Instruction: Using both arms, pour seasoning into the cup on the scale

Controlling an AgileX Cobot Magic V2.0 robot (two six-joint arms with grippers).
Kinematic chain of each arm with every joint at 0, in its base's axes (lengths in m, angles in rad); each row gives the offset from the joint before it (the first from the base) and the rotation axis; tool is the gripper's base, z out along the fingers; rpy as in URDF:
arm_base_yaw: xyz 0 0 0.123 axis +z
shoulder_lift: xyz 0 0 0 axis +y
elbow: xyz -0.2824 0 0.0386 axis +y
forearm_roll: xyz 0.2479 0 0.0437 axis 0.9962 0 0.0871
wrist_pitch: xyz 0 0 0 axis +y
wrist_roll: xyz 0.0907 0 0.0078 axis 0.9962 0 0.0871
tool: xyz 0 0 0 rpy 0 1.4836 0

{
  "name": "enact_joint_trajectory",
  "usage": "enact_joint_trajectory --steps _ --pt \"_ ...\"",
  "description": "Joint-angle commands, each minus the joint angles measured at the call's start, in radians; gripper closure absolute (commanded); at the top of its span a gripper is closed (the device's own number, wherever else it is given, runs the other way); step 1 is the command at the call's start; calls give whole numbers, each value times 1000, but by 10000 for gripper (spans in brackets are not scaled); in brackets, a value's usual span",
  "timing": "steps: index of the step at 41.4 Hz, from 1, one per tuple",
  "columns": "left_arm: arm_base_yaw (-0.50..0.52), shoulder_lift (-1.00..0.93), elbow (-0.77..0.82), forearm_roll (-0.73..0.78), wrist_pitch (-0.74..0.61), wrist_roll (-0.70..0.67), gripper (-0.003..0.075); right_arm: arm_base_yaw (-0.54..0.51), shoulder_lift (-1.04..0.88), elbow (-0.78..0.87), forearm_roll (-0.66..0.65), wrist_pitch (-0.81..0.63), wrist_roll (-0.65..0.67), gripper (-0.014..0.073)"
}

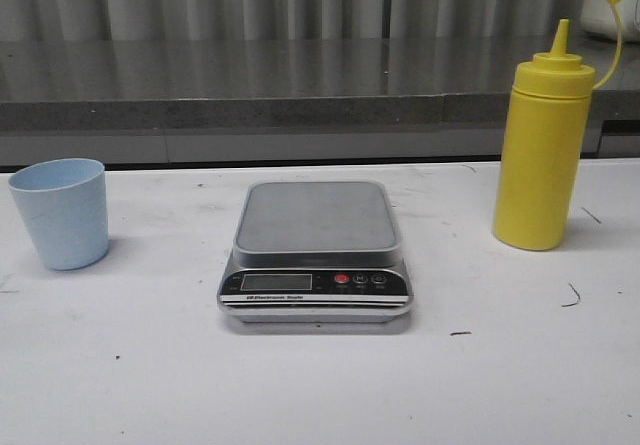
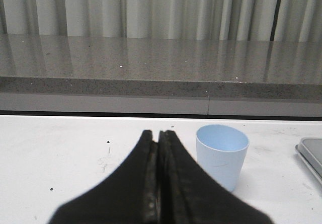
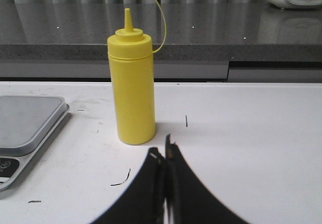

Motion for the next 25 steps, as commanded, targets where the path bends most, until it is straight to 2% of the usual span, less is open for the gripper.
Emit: enact_joint_trajectory --steps 1,18,25 --pt "4 -24 16 -9 -85 -5 740 -6 -18 -3 -5 -80 0 662" --pt "4 -24 16 -9 -85 -5 740 -6 -18 -3 -14 -88 -7 662" --pt "4 -24 16 -9 -85 -5 740 -6 -18 -3 -34 -263 -10 662"
